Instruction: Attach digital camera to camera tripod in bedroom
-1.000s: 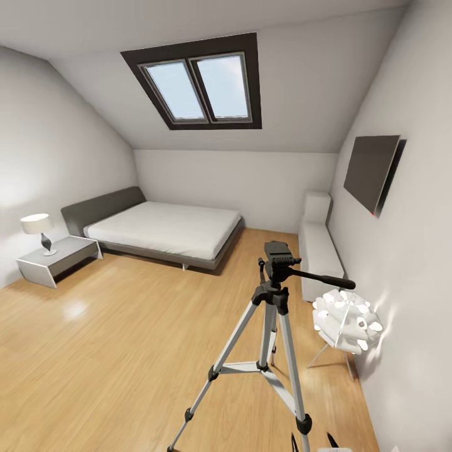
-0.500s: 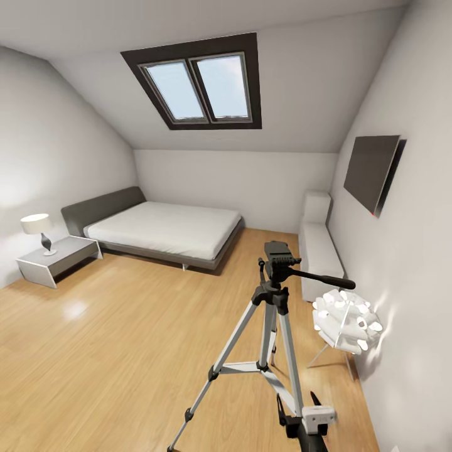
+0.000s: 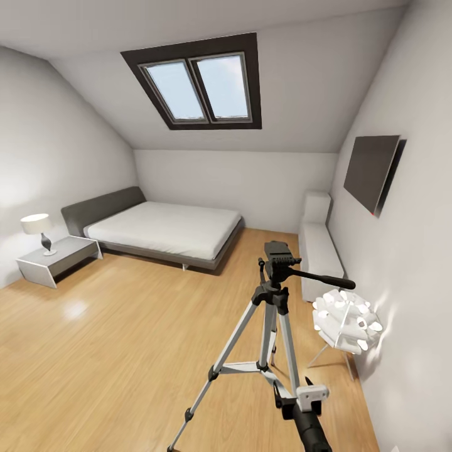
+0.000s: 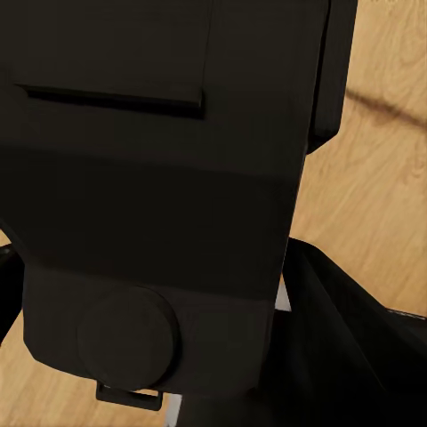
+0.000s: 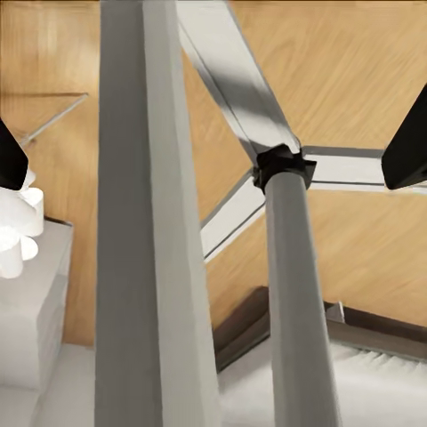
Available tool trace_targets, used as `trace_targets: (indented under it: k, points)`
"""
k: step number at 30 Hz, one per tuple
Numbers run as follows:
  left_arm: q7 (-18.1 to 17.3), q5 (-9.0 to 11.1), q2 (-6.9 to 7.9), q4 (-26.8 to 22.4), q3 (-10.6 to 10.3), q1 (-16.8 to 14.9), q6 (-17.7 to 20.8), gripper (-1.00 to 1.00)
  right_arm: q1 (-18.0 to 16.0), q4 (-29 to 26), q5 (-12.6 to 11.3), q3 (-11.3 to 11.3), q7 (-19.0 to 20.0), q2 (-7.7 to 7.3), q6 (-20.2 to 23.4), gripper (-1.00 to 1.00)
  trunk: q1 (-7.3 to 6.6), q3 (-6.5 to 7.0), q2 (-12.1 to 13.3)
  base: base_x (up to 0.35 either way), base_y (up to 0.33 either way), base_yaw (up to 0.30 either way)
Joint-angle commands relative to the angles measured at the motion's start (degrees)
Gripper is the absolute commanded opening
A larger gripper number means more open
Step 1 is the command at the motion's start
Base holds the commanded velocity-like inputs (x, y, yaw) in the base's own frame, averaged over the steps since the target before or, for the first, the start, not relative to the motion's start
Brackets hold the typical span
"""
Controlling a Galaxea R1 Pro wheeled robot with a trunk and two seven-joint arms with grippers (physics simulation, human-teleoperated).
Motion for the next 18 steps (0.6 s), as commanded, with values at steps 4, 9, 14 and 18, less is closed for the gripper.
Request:
trace_targets:
  k: [4, 9, 14, 18]
  points:
    - [0.0, 0.0, 0.37, -0.2, -0.4, -0.2, -0.3, -1.0, -0.2, -0.8, 0.5, 0.1, -0.5, -0.07, 3.6, 1.0, 0.04, -0.13, -0.1, 0.0, 0.0, 0.0]
    - [0.1, -0.2, 2.69, -3.0, -0.4, -0.2, -0.1, -1.0, -0.3, -1.9, 0.4, 0.1, -0.5, -0.1, 5.6, 1.0, 0.04, -0.13, -0.1, 0.0, 0.0, 0.0]
    - [0.1, -0.4, 5.71, -10.5, -0.4, -3.4, 8.8, -1.0, -0.3, -2.6, 0.4, 0.1, -0.5, -0.11, 5.9, 1.0, 0.04, -0.13, -0.1, 0.0, 0.0, 0.0]
    - [0.2, -2.8, 9.15, -33.5, -0.4, -6.1, 29.4, -1.0, -0.3, -3.6, 0.4, 0.1, -0.6, -0.16, 5.9, 1.0, 0.04, -0.13, -0.1, 0.0, 0.0, 0.0]
